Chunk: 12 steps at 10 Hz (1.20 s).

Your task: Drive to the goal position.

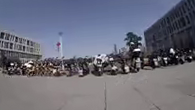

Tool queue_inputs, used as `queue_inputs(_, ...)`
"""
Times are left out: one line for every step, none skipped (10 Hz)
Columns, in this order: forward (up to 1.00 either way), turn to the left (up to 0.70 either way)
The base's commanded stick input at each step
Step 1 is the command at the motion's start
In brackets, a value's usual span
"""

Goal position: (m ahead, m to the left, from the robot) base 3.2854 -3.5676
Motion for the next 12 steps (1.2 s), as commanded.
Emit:
queue_inputs(1.00,-0.37)
queue_inputs(1.00,-0.37)
queue_inputs(1.00,-0.37)
queue_inputs(1.00,-0.37)
queue_inputs(1.00,-0.37)
queue_inputs(1.00,-0.37)
queue_inputs(1.00,-0.37)
queue_inputs(1.00,-0.37)
queue_inputs(1.00,-0.37)
queue_inputs(1.00,-0.37)
queue_inputs(1.00,-0.37)
queue_inputs(1.00,-0.37)
